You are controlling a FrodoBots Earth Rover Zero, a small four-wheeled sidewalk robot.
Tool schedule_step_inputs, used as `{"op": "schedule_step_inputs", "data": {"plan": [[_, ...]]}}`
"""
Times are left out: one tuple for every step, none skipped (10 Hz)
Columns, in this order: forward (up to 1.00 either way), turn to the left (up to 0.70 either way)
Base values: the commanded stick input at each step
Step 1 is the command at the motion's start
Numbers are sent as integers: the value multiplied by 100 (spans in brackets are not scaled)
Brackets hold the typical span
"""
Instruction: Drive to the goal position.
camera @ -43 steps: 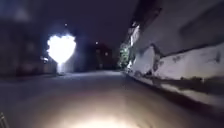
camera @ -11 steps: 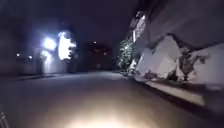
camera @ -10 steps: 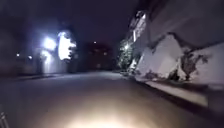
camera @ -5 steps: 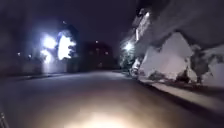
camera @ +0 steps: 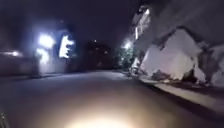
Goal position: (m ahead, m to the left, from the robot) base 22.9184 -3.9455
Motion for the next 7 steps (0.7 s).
{"op": "schedule_step_inputs", "data": {"plan": [[70,0],[70,0],[70,0],[70,0],[70,0],[70,0],[70,0]]}}
